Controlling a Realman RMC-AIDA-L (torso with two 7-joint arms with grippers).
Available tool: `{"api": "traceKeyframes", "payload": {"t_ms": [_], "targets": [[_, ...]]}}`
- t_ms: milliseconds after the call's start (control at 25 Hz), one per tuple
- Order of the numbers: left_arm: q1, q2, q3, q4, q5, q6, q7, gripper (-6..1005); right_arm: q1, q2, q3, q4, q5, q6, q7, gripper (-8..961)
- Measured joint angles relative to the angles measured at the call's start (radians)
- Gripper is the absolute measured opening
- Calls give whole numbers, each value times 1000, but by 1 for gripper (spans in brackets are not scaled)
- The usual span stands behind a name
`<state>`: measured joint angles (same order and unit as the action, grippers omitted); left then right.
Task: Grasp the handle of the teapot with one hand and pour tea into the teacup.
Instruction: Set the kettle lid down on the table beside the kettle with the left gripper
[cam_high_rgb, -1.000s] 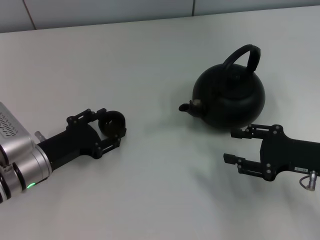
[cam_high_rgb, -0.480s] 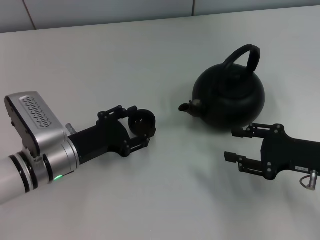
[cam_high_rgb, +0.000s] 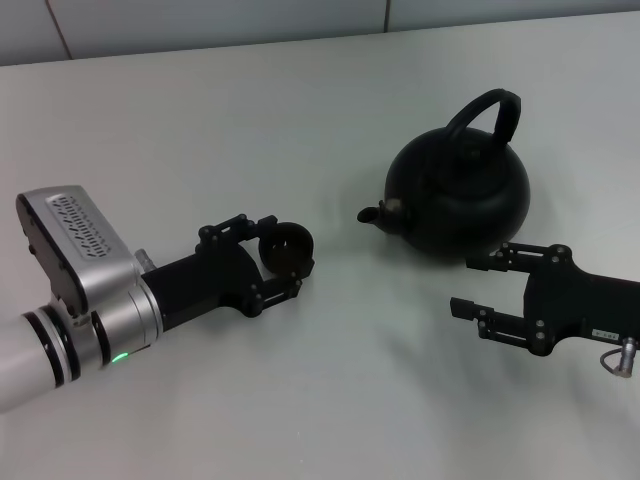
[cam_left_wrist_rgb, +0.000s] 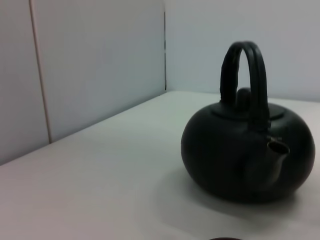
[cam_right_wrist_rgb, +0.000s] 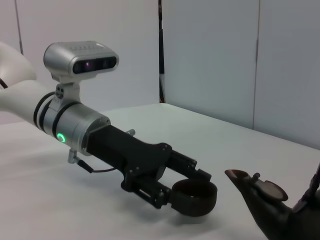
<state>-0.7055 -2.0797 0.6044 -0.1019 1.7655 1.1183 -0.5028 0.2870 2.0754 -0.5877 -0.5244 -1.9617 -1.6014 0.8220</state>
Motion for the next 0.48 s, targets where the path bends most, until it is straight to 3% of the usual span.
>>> {"api": "traceKeyframes", "payload": {"t_ms": [480], "targets": [[-12,0,-8,-39,0,-55,50,766,0,0,0,3,0,3,0,589]]}}
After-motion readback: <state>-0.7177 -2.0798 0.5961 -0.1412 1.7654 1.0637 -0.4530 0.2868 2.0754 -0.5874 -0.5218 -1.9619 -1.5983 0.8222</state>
